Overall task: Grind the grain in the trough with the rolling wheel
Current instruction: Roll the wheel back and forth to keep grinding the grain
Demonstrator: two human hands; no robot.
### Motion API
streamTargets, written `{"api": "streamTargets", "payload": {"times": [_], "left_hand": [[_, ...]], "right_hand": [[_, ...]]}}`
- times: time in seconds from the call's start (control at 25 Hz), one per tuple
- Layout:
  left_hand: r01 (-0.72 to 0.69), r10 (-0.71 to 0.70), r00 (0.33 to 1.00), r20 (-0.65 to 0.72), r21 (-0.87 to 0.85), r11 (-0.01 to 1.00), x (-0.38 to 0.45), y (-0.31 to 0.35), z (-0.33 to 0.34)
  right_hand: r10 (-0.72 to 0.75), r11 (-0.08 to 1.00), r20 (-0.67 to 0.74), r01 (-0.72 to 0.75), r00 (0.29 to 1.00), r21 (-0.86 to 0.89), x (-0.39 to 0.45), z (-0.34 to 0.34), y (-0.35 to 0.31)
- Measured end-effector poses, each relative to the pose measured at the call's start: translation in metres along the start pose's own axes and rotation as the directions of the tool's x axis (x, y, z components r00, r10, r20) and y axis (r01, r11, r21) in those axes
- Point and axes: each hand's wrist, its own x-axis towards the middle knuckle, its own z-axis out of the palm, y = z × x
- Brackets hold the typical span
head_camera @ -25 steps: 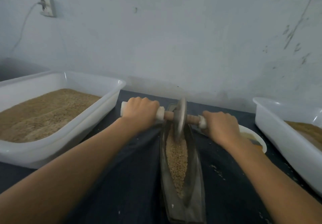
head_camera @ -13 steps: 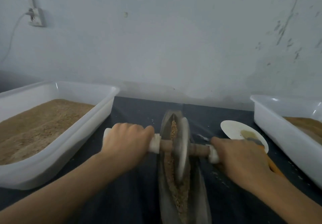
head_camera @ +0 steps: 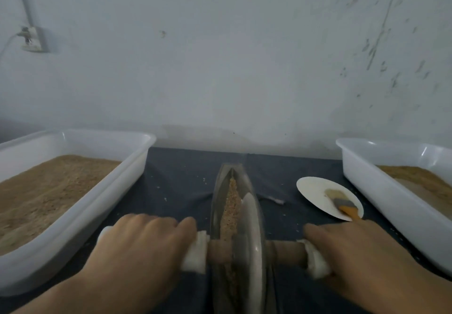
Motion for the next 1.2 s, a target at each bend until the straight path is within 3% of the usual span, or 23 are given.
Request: {"api": "streamTargets", "payload": {"times": [0.12,0.2,0.4,0.52,0.64,0.68,0.8,0.96,1.04,1.2], "left_hand": [[0.07,-0.064,0.986,0.156,-0.036,0.997,0.003,-0.003,0.005],[0.133,-0.13,0.981,0.142,-0.017,0.991,0.029,-0.008,0.017],[0.271,-0.268,0.959,0.087,-0.017,0.963,0.109,-0.027,0.037],[0.236,-0.23,0.966,0.114,-0.043,0.971,0.087,-0.024,0.034],[0.094,-0.092,0.995,0.05,-0.043,0.995,0.021,-0.008,0.025],[0.08,-0.075,0.994,0.075,-0.067,0.995,0.005,-0.008,0.02],[0.124,-0.062,0.929,0.366,-0.148,0.981,-0.012,-0.011,0.015],[0.185,-0.19,0.974,0.122,0.053,0.981,0.031,-0.006,0.024],[0.223,-0.225,0.974,0.017,0.085,0.971,0.068,-0.015,0.032],[0.27,-0.271,0.961,0.047,0.033,0.962,0.096,-0.022,0.037]], "right_hand": [[0.001,1.0,0.078,-0.001,0.997,-0.003,0.004,-0.006,-0.003],[0.044,0.998,0.113,-0.05,0.993,0.046,0.035,0.005,-0.004],[0.172,0.985,-0.016,-0.172,0.985,-0.015,0.12,0.028,0.007],[0.106,0.993,0.026,-0.107,0.994,0.044,0.095,0.019,0.004],[0.012,0.992,0.121,-0.027,0.993,0.123,0.032,0.002,-0.008],[-0.013,0.992,0.183,-0.01,0.983,0.125,0.017,-0.007,-0.012],[-0.009,0.993,0.33,-0.031,0.944,0.115,0.004,-0.02,-0.015],[0.056,0.992,0.065,-0.063,0.996,0.106,0.047,0.006,-0.006],[0.114,0.993,0.002,-0.114,0.993,0.024,0.084,0.022,0.002],[0.138,0.989,-0.082,-0.143,0.987,-0.05,0.112,0.024,0.005]]}}
